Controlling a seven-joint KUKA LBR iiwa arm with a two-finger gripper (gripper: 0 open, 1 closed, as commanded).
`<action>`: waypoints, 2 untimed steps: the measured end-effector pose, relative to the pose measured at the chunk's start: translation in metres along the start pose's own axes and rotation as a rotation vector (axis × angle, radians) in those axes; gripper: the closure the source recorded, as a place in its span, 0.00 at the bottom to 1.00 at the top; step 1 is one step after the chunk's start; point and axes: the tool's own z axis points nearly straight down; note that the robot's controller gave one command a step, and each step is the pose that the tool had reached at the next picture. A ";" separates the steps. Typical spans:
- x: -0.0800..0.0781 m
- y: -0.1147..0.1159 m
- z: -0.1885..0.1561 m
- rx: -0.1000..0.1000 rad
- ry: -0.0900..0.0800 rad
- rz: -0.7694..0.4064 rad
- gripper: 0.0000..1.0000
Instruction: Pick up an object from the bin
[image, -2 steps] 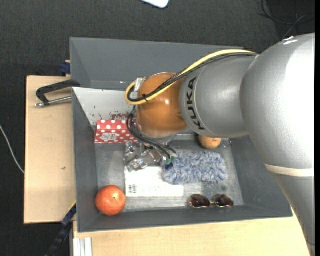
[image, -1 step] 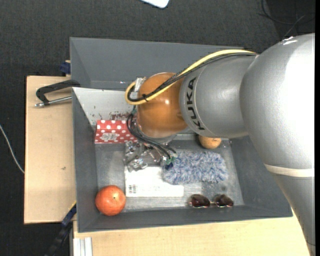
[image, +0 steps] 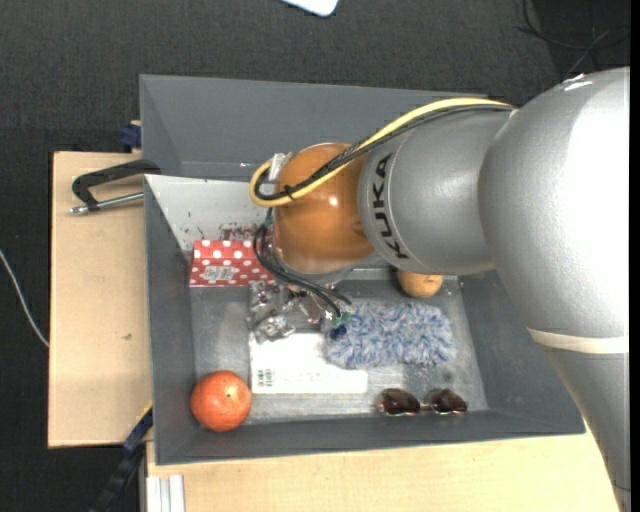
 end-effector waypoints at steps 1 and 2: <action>0.004 0.002 -0.028 0.002 0.005 0.022 1.00; 0.004 0.001 -0.028 0.002 0.005 0.022 1.00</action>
Offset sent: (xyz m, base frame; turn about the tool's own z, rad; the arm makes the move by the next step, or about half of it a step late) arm 0.0000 0.0000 0.0000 0.0000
